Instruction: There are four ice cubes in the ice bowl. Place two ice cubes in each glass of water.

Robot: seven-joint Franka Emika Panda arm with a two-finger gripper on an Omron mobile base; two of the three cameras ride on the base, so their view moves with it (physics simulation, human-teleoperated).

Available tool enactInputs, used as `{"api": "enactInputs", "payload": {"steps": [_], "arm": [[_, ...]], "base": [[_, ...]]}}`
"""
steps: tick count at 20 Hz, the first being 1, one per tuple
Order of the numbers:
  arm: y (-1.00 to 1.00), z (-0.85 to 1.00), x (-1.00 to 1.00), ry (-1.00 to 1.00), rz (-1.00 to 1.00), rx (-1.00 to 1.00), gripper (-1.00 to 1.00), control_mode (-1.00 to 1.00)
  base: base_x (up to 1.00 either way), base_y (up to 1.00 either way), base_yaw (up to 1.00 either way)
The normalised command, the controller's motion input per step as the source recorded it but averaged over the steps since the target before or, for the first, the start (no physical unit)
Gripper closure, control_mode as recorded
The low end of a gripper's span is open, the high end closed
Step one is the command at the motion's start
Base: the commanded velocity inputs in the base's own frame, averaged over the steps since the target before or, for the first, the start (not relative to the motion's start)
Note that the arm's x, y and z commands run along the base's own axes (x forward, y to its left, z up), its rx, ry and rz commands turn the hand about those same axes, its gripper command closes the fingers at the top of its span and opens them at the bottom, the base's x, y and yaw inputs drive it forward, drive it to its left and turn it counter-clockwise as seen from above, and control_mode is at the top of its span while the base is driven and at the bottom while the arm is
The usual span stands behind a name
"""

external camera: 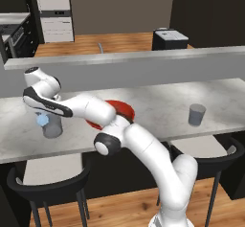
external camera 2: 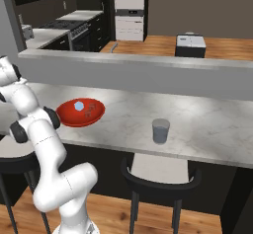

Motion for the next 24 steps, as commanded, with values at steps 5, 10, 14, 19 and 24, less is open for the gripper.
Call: {"api": "enactInputs", "payload": {"steps": [5,10,14,19,24], "arm": [[-0.30,0.00,-0.01,0.00,0.00,0.00,-1.00,-1.00],[-0.32,0.00,0.00,0.00,0.00,0.00,-1.00,-1.00],[-0.43,0.03,0.02,0.00,0.00,0.00,-1.00,-1.00],[-0.40,0.20,0.08,0.00,0.02,0.00,-1.00,-1.00],[-0.11,0.47,-0.14,0.00,0.03,0.00,-1.00,-1.00]], "base": [[0.00,0.00,0.00],[0.00,0.00,0.00],[0.00,0.00,0.00],[0.00,0.00,0.00],[0.00,0.00,0.00]]}}
